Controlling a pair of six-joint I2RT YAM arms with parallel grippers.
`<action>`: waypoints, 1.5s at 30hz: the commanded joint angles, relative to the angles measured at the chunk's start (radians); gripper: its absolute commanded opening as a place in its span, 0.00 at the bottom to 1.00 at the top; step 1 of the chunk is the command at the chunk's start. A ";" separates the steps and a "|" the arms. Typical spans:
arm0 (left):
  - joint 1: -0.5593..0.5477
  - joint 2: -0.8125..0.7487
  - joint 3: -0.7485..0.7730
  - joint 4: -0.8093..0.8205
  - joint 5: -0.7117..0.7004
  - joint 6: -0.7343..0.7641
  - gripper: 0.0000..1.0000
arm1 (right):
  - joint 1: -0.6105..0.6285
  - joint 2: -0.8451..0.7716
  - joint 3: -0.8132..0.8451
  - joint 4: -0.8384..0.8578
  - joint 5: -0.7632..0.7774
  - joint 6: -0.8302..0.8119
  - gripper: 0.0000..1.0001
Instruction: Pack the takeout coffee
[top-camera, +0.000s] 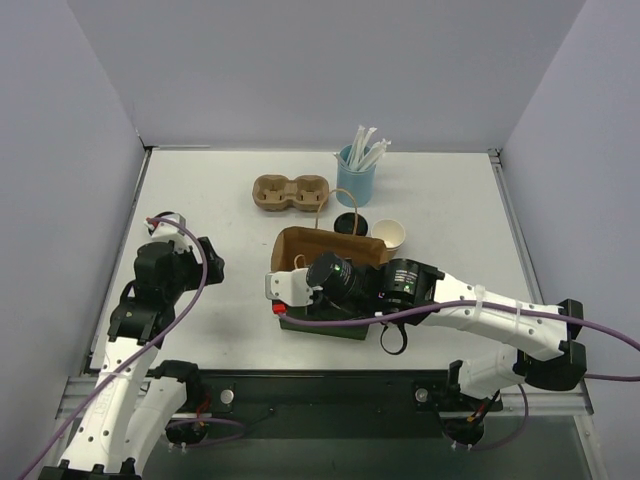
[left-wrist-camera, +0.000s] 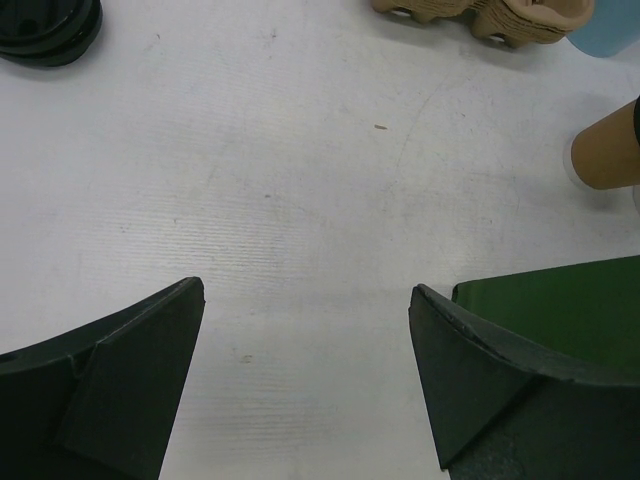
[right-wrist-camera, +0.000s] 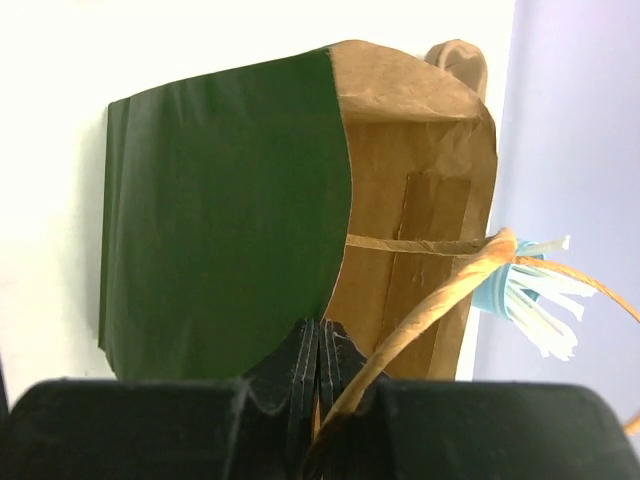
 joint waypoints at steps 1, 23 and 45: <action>-0.007 -0.018 0.029 0.010 -0.024 -0.007 0.93 | 0.012 0.004 -0.032 0.021 0.128 0.005 0.00; -0.032 0.017 0.096 -0.077 -0.100 -0.003 0.92 | -0.005 -0.172 -0.030 0.081 -0.154 0.084 0.66; -0.047 0.556 0.841 -0.128 -0.176 0.037 0.84 | 0.007 -0.512 -0.185 0.274 0.077 0.877 0.66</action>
